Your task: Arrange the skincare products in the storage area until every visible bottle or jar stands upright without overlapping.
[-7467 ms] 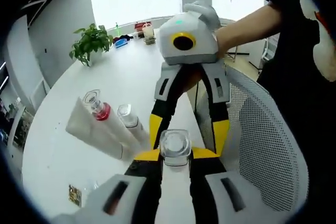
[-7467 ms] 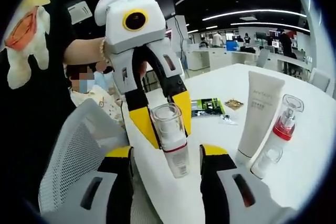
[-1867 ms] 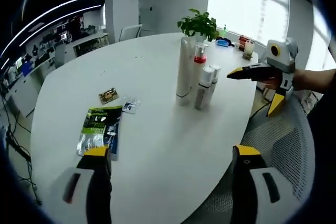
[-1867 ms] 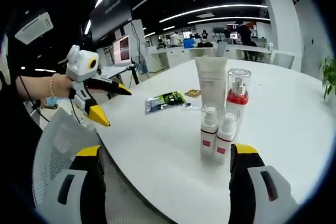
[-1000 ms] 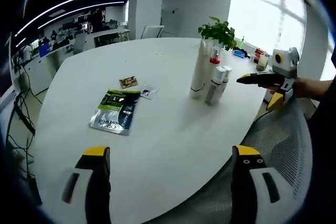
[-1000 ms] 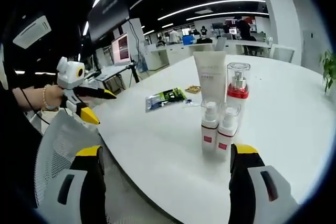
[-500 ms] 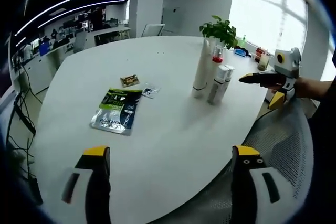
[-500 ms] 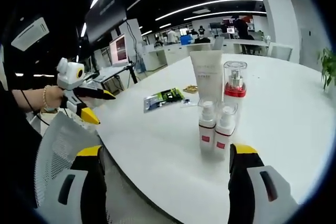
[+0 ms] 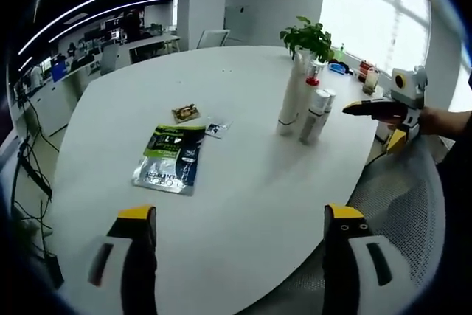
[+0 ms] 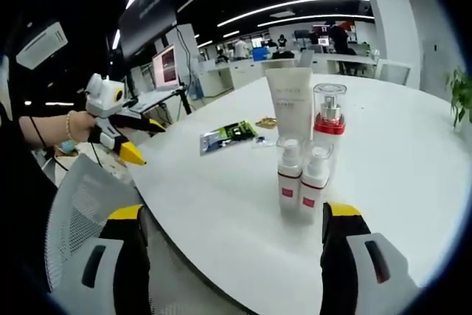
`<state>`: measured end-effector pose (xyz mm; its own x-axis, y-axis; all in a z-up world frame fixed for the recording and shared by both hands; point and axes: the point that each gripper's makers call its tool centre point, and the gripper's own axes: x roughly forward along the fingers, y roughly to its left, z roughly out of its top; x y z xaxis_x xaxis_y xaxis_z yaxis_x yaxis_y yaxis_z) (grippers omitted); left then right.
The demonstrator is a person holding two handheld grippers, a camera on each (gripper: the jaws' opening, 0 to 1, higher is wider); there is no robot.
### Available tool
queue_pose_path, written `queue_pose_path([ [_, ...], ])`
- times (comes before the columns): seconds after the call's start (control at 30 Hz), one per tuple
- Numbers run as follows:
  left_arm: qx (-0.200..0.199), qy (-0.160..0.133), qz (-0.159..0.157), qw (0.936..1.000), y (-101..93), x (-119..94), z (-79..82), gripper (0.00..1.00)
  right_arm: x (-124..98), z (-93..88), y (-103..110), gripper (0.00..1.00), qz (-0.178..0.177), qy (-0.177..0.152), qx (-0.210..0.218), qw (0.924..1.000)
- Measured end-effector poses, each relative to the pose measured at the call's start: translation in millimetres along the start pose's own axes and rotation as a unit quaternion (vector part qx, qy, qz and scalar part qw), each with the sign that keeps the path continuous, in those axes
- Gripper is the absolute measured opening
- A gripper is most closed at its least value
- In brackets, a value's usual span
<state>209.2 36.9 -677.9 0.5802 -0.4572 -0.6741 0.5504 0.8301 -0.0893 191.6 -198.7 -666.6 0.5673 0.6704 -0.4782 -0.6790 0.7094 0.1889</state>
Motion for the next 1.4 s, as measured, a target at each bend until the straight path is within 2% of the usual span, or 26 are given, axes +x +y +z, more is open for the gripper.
queue_pose_path([
  [0.47, 0.010, 0.021, -0.001, 0.9997, 20.0, 13, 1.6, 0.87, 2, -8.2, -2, 0.97, -0.008, 0.020, -0.001, 0.9998],
  [0.87, 0.019, 0.032, 0.001, 0.9993, 37.2, 25, 8.3, 0.86, 2, -8.1, -5, 0.97, -0.018, 0.022, 0.010, 0.9996],
  [1.2, 0.026, 0.042, 0.003, 0.9988, 63.9, 40, 13.7, 0.86, 2, -9.9, -9, 0.97, -0.025, 0.029, 0.018, 0.9991],
  [1.4, 0.034, 0.049, 0.000, 0.9982, 66.0, 47, 18.2, 0.86, 2, -11.5, -11, 0.97, -0.031, 0.030, 0.023, 0.9988],
])
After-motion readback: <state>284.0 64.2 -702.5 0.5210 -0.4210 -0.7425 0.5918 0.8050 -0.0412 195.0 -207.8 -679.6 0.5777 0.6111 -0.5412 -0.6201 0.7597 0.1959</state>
